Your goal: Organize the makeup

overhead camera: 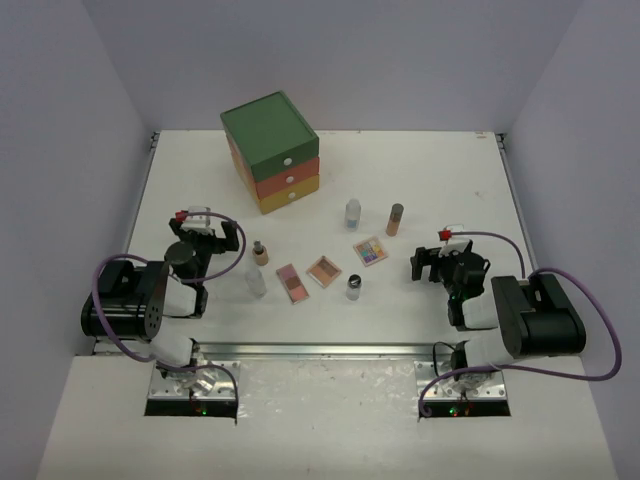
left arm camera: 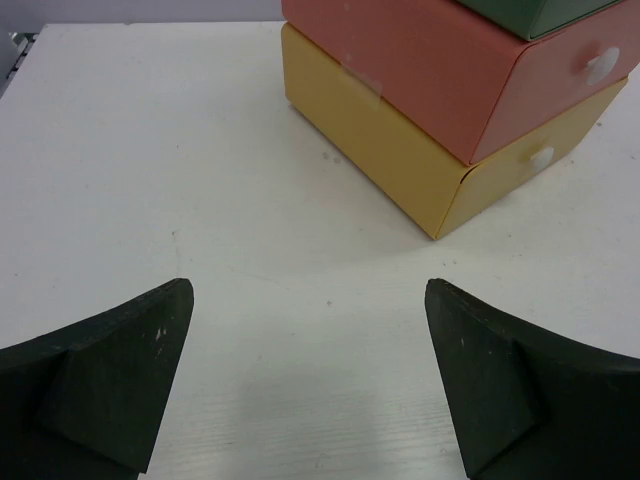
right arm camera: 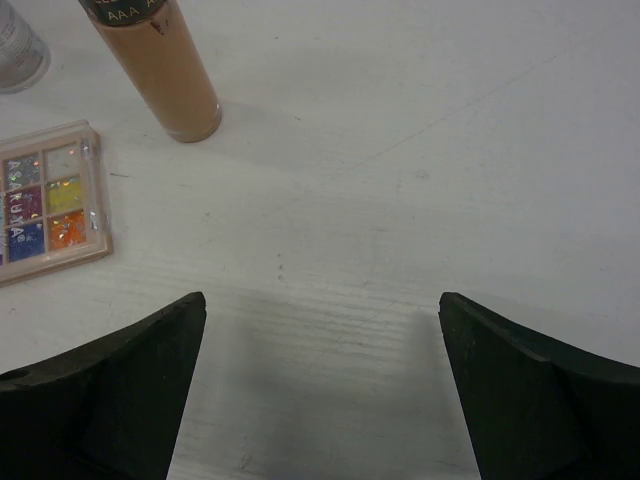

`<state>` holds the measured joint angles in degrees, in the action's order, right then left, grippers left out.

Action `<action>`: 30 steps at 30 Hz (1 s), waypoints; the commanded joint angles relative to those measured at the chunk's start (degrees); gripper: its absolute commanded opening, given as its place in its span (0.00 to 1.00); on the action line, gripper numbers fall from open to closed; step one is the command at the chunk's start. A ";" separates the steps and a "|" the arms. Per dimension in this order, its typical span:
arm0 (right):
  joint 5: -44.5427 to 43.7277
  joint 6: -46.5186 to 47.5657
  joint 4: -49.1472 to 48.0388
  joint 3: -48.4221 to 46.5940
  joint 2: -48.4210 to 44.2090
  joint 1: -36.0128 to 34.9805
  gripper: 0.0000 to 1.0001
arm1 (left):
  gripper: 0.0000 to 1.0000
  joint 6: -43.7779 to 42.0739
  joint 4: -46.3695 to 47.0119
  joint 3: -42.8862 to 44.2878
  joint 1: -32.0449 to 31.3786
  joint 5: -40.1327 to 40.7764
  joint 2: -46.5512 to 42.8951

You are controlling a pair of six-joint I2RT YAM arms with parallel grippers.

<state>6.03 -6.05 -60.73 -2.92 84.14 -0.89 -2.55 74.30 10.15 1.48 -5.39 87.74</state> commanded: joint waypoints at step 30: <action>2.29 -10.12 68.95 -86.46 12.16 -22.82 0.55 | 1.00 -13.03 -100.36 108.78 -0.89 -11.55 23.72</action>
<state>11.91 -11.88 1.18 -82.75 88.77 -18.89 -15.17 -9.30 110.51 1.30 -15.76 105.37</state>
